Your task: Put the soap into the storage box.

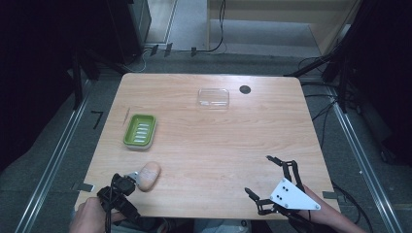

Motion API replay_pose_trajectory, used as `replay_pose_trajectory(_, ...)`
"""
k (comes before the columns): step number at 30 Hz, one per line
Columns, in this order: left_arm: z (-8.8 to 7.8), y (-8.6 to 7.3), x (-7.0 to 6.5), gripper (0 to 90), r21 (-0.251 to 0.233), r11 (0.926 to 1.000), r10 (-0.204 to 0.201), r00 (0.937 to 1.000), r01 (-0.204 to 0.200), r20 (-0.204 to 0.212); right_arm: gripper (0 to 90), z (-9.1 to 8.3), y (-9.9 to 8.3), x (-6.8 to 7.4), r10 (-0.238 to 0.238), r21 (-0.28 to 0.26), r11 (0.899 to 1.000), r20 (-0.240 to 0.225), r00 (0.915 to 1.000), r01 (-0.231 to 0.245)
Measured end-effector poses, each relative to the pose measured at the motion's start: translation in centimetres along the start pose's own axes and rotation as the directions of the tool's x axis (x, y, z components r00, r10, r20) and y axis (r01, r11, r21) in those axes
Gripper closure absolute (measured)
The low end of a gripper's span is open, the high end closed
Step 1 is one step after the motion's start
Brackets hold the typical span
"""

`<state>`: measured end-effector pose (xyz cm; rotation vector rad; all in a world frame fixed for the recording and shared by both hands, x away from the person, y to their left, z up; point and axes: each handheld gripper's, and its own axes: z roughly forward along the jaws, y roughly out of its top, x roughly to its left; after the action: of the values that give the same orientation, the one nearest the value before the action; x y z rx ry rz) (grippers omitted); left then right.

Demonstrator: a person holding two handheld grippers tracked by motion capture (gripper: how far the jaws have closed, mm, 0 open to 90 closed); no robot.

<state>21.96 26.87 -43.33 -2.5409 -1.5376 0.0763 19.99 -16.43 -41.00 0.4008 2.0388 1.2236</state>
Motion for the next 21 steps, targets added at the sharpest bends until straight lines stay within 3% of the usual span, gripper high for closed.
replay_pose_trajectory(21,-0.71,0.31,-0.3,11.8,-0.038,0.9991,0.018,0.9997,-0.017,0.018,0.0,-0.04,0.01,-0.02,0.002,0.0,1.0,0.005,1.0,-0.002)
